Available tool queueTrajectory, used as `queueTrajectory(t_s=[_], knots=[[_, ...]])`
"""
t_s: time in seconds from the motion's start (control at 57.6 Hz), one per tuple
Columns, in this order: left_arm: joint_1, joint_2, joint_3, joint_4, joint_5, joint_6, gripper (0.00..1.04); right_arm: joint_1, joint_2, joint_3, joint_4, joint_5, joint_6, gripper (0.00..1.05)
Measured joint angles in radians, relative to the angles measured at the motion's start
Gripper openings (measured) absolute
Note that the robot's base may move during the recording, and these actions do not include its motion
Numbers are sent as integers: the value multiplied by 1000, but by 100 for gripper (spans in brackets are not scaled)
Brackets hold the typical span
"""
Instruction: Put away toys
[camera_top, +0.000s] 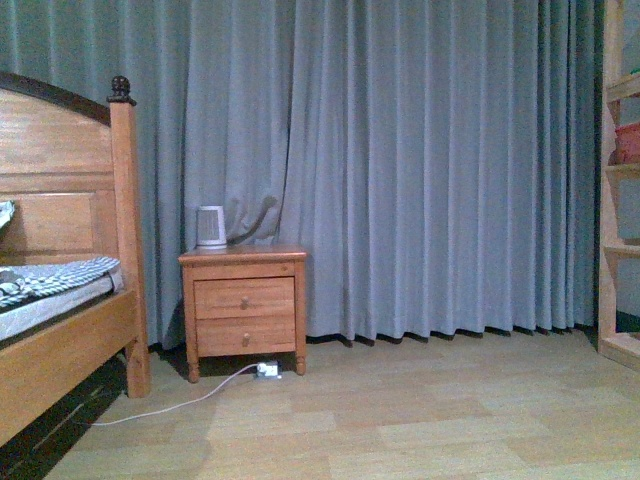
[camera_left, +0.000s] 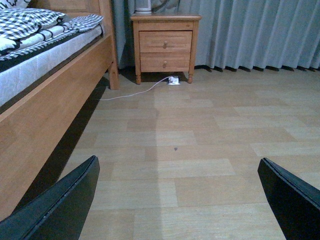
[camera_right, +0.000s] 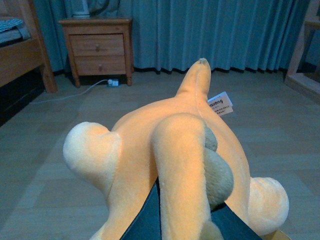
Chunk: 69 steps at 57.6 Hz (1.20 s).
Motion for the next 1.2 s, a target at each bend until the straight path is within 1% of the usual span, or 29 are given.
queueTrajectory(t_s=[1.199], knots=[[0, 0, 0, 0, 0, 0, 98, 0, 0, 0, 0, 0, 0, 7]])
